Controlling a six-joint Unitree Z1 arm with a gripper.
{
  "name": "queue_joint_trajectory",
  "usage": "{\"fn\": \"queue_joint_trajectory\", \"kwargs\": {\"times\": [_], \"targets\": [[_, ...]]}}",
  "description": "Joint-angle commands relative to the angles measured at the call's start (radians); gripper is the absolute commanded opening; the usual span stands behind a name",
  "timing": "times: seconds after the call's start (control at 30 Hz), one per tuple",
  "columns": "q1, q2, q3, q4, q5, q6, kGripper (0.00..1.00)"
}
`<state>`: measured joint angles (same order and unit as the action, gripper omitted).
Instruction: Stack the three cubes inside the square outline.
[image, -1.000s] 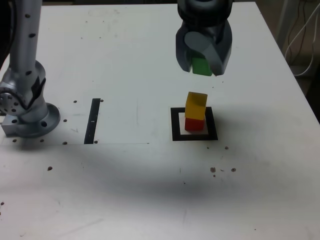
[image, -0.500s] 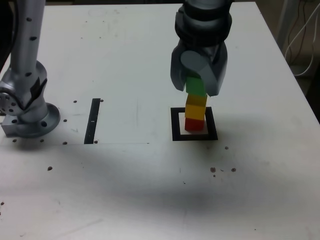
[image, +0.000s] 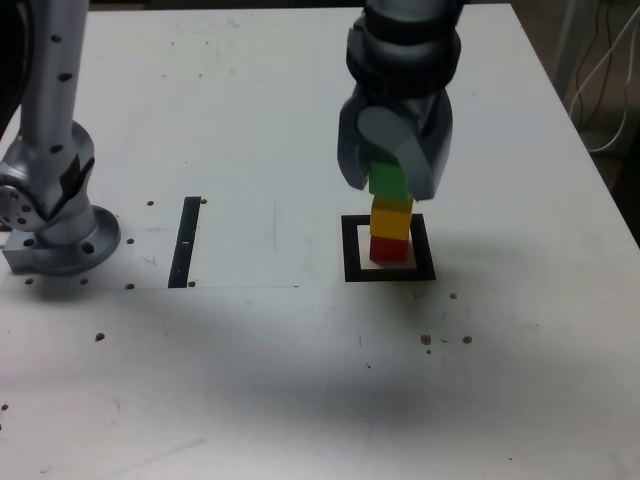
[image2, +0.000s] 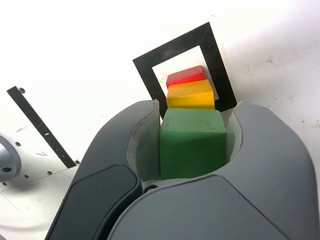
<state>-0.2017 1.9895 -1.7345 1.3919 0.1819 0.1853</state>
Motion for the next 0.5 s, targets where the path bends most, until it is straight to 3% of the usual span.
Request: {"fn": "queue_joint_trajectory", "kwargs": {"times": [0.0, 0.27, 0.37, 0.47], "targets": [[-0.002, 0.012, 0.004, -0.006, -0.002, 0.002, 0.24], [-0.002, 0.02, 0.045, -0.05, -0.003, 0.002, 0.3], [-0.002, 0.021, 0.063, -0.063, 0.002, 0.002, 0.41], [-0.002, 0.019, 0.072, -0.065, 0.012, 0.002, 0.61]]}}
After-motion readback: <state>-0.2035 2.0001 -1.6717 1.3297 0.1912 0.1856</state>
